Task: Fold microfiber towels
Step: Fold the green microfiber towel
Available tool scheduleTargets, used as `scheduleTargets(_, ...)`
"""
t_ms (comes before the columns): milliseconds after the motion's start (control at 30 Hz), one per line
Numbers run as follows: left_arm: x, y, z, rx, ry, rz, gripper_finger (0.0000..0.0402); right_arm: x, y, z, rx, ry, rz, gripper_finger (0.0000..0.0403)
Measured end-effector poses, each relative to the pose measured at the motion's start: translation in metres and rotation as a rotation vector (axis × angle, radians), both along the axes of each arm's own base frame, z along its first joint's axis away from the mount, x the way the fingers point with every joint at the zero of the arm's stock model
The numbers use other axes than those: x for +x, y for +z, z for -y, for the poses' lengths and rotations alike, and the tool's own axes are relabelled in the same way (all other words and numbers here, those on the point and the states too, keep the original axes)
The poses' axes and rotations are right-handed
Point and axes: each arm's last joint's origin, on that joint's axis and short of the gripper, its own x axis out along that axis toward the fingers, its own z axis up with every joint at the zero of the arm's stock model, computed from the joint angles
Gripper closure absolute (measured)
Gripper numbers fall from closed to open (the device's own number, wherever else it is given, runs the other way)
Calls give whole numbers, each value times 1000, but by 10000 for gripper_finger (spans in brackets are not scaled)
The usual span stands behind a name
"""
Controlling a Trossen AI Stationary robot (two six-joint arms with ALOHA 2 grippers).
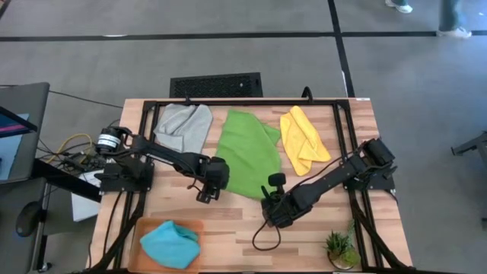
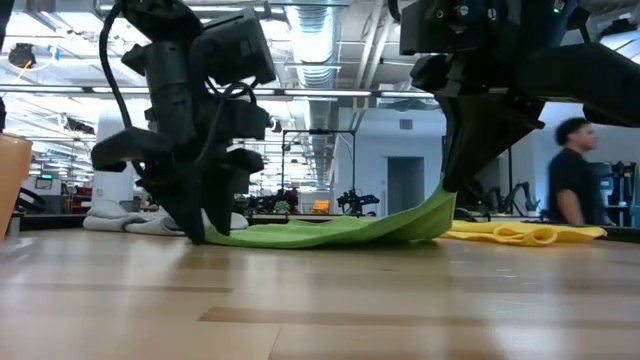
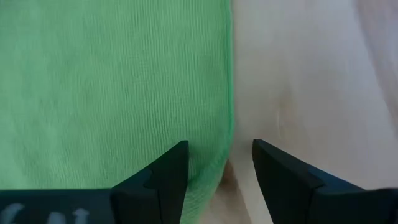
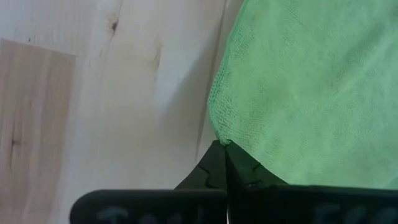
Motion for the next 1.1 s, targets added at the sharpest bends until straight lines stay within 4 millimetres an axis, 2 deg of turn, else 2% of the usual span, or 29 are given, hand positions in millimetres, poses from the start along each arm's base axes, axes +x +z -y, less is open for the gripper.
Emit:
scheduleTargets(233,-7,4,-4,104,69,-101,230,0,0,4,-5,-17,-12,398)
scheduleTargets(500,-6,11,-4,122,108,-134,238,-1,0,4,-10,-18,-22,397)
scheduleTargets(767,-5,11,-4,103,146,-127,308,-1,0,5,-30,-21,-13,396)
scheduleTargets(967,-5,11,-4,91,175,-129,388,-1,0,5,-27,-35,-10,397)
scheduleTargets(1100,-6,11,3,28,232,-138,395,-2,0,4,-57,-63,11,397)
